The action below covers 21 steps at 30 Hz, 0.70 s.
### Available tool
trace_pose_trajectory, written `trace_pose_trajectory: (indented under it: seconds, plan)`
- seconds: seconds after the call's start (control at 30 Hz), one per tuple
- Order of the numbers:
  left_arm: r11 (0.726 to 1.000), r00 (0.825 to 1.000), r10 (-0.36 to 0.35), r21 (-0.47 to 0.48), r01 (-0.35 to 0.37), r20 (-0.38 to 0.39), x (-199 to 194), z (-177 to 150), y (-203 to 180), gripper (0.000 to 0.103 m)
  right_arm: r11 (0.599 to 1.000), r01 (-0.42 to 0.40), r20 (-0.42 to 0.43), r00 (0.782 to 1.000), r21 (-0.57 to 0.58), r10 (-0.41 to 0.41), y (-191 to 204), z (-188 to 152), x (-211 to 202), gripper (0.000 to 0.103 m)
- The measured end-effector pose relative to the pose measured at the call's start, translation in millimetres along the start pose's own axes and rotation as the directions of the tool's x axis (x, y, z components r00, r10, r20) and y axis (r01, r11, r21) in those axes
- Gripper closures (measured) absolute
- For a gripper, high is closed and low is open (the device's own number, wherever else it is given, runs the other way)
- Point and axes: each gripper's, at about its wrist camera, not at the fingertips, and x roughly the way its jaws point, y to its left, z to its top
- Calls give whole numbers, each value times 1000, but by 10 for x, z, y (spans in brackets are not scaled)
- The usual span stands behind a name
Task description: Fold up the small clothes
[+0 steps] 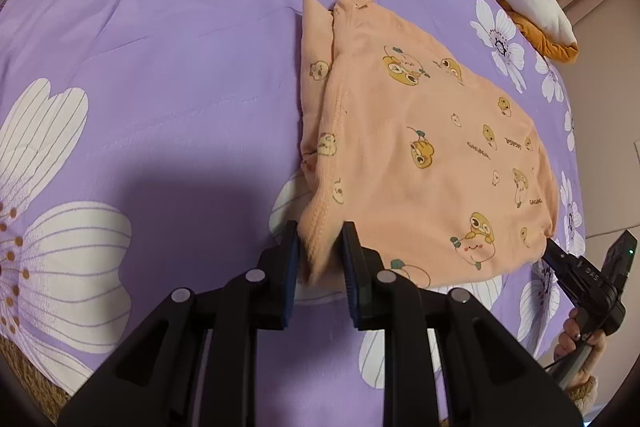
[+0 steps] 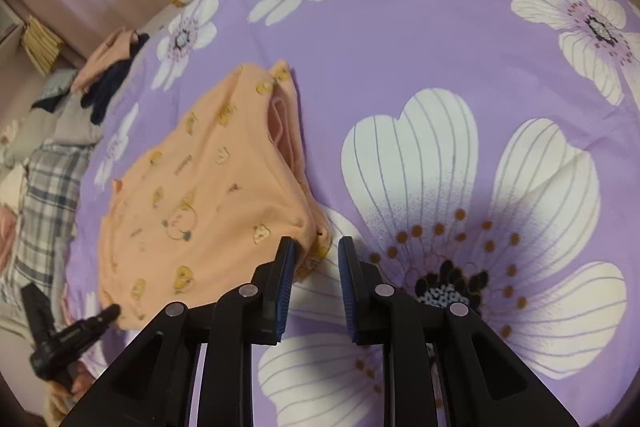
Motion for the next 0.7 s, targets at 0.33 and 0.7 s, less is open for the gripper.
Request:
trace_pose_trajectory:
  seconds: [0.33, 0.7]
  plan:
    - [1000, 1000, -12, -6, 12, -13, -15, -20, 29, 80, 993, 102, 97, 991, -55, -96, -4, 19, -244, 102]
    - [1000, 1000, -2, 19, 2, -20, -166, -79, -37, 72, 993, 33, 80, 996, 113, -42, -351, -118, -399, 68]
